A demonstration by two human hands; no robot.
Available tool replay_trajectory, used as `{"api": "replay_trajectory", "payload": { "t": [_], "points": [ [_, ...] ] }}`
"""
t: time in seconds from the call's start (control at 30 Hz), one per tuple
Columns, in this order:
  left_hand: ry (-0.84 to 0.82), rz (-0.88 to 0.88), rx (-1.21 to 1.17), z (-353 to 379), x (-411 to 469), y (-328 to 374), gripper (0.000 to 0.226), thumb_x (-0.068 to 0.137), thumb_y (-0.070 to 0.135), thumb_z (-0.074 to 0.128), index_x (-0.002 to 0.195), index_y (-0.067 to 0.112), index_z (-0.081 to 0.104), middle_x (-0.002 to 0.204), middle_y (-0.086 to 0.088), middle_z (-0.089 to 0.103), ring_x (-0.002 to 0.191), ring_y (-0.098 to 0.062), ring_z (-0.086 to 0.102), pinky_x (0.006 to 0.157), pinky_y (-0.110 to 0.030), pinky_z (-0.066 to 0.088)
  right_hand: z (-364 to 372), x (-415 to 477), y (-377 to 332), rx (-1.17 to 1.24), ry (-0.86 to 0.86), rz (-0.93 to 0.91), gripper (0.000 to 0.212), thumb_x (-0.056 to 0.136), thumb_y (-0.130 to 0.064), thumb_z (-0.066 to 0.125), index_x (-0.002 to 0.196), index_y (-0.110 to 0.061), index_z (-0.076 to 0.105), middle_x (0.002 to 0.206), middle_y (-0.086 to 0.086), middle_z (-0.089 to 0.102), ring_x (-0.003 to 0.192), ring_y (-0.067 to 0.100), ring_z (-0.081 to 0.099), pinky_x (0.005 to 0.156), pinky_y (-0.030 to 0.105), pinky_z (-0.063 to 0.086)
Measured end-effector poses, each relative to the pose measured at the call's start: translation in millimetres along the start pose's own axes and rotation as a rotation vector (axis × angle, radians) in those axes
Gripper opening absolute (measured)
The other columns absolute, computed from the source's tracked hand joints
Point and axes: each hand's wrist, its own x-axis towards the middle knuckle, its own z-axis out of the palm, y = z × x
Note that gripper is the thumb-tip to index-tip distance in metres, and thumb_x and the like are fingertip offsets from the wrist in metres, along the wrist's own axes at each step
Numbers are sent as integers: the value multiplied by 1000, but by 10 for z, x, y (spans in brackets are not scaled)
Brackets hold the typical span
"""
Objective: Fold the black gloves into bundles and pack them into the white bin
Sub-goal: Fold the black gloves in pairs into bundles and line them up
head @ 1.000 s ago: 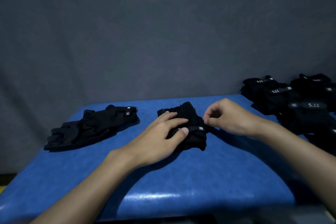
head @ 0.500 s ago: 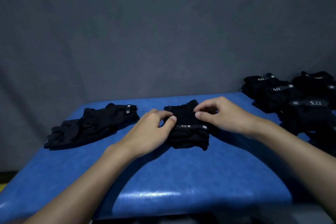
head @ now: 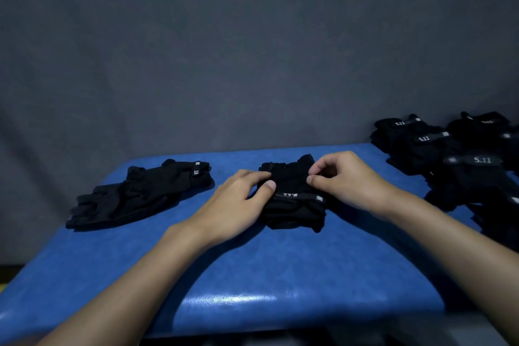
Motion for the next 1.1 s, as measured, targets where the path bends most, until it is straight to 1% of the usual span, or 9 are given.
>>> {"api": "replay_trajectory", "payload": {
  "t": [0.2, 0.3, 0.37, 0.47, 0.57, 0.77, 0.87, 0.97, 1.1],
  "points": [
    [-21, 2, 79, 31, 15, -29, 63, 93, 65, 29, 143, 31, 49, 138, 13, 46, 132, -15, 43, 114, -42, 32, 3, -1, 72, -45, -58, 39, 11, 88, -29, 67, 86, -19, 72, 84, -4, 71, 80, 9, 61, 78, 26, 47],
    [14, 37, 24, 39, 25, -29, 52, 101, 56, 34, 144, 31, 47, 149, 15, 35, 140, -10, 34, 116, -30, 28, -25, -12, 26, -58, 75, -13, 12, 92, -33, 60, 92, -26, 70, 98, -11, 64, 92, 9, 59, 88, 27, 44],
    [10, 85, -77, 18, 15, 6, 45, 104, 46, 36, 145, 32, 47, 155, 21, 29, 140, 4, 28, 111, -17, 23, -69, -81, -73, -6, 128, -127, 13, 93, -30, 59, 91, -24, 71, 96, -11, 65, 87, 2, 60, 82, 21, 43],
    [-68, 173, -75, 1, -4, 22, 51, 101, 51, 35, 148, 33, 44, 158, 23, 27, 143, 12, 19, 118, -18, 15, -108, -255, -186, 19, -77, -320, 9, 89, -25, 66, 95, -23, 72, 92, -11, 68, 83, -3, 62, 71, 11, 44],
    [-132, 191, 73, 23, -22, -12, 57, 100, 56, 29, 151, 32, 38, 162, 17, 24, 147, 7, 12, 122, -22, 10, -131, -321, -139, -83, -238, -359, 21, 81, -26, 76, 102, -28, 71, 101, -14, 66, 97, 2, 63, 87, 18, 46],
    [-215, 203, 339, 19, -40, 9, 71, 93, 65, 13, 155, 33, 29, 165, 11, 17, 151, 0, 3, 124, -29, 5, -178, -348, -17, -229, -259, -380, 27, 87, -28, 70, 114, -31, 69, 109, -21, 68, 103, -6, 60, 92, 18, 45],
    [-211, 200, 378, 30, -47, 34, 62, 99, 57, 18, 155, 33, 28, 166, 10, 16, 151, -1, 2, 123, -27, 3, -170, -365, 1, -361, -233, -424, 37, 86, -38, 69, 122, -35, 64, 120, -24, 56, 110, -7, 51, 100, 26, 39],
    [-204, 201, 390, 36, -55, 33, 66, 97, 60, 14, 155, 33, 28, 166, 10, 16, 152, -2, 2, 123, -29, 4, -196, -383, 24, -483, -266, -429, 56, 77, -49, 72, 130, -42, 55, 118, -28, 49, 109, -9, 45, 101, 24, 28],
    [-218, 192, 359, 27, -70, 54, 76, 89, 65, 8, 155, 33, 27, 166, 10, 14, 152, -2, 1, 123, -27, 2, -179, -411, 36, -530, -234, -483, 48, 85, -45, 66, 132, -38, 55, 116, -23, 58, 109, -3, 51, 101, 30, 33]
  ]
}}
